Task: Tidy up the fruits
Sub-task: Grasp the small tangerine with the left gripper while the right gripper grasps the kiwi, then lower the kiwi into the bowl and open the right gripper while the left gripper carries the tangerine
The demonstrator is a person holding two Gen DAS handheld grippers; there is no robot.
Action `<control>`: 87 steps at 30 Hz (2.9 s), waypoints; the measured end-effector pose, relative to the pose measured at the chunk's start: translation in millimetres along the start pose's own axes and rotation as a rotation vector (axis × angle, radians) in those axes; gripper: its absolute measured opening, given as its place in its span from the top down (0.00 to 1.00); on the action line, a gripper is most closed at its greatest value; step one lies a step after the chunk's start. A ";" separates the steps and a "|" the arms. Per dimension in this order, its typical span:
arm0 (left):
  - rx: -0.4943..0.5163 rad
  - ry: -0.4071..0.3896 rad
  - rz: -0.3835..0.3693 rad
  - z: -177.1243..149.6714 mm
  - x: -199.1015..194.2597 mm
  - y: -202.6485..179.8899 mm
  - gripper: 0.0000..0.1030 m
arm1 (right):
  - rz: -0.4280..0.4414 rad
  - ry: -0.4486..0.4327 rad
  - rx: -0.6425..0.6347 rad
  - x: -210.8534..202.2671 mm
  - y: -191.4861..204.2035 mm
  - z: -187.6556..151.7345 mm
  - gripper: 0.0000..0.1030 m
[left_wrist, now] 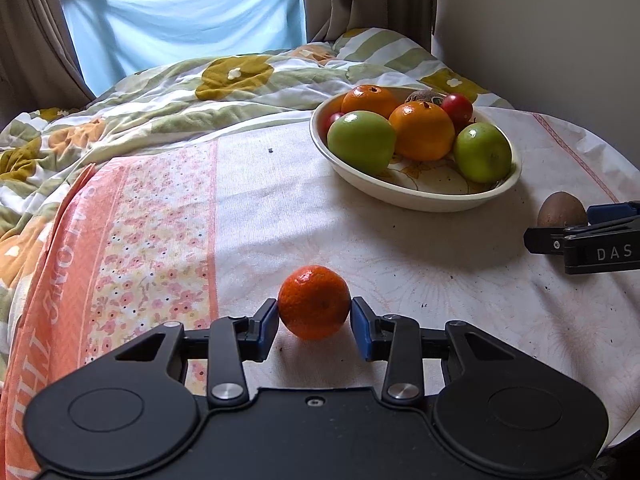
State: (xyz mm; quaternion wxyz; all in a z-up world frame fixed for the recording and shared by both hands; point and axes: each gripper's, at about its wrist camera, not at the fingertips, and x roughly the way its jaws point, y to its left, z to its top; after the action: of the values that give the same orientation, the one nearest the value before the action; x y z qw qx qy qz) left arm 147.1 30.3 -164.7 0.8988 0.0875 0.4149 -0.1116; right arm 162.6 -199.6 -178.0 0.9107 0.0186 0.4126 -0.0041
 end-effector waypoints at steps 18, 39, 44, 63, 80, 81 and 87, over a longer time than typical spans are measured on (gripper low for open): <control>0.003 -0.032 -0.023 12.8 -21.2 -0.1 0.58 | -0.001 0.031 0.010 8.4 -8.2 1.8 0.21; 0.036 -0.126 -0.049 48.8 -72.7 -5.9 0.58 | 0.033 -0.066 0.040 -60.2 7.3 27.6 0.21; 0.052 -0.150 -0.066 64.3 -80.0 -7.9 0.58 | 0.055 -0.085 0.014 -74.9 19.4 36.8 0.21; 0.053 -0.138 -0.071 130.5 -40.5 -8.4 0.58 | 0.135 -0.045 -0.099 -26.5 58.8 72.2 0.21; 0.034 -0.088 -0.069 137.4 -11.5 -0.4 0.58 | 0.026 -0.072 -0.214 13.0 100.8 67.4 0.21; 0.033 -0.088 -0.069 137.7 -11.5 0.1 0.58 | 0.010 -0.079 -0.235 13.4 103.8 65.1 0.21; 0.025 -0.083 -0.062 135.2 -11.1 2.4 0.58 | -0.027 -0.099 -0.275 19.0 111.8 59.2 0.18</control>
State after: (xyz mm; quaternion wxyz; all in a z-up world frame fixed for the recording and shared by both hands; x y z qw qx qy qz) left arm 239.0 0.2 -69.5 0.9102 0.0811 0.3782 -0.1483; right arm 222.1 -89.9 -149.9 0.9237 -0.1122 0.3642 0.0396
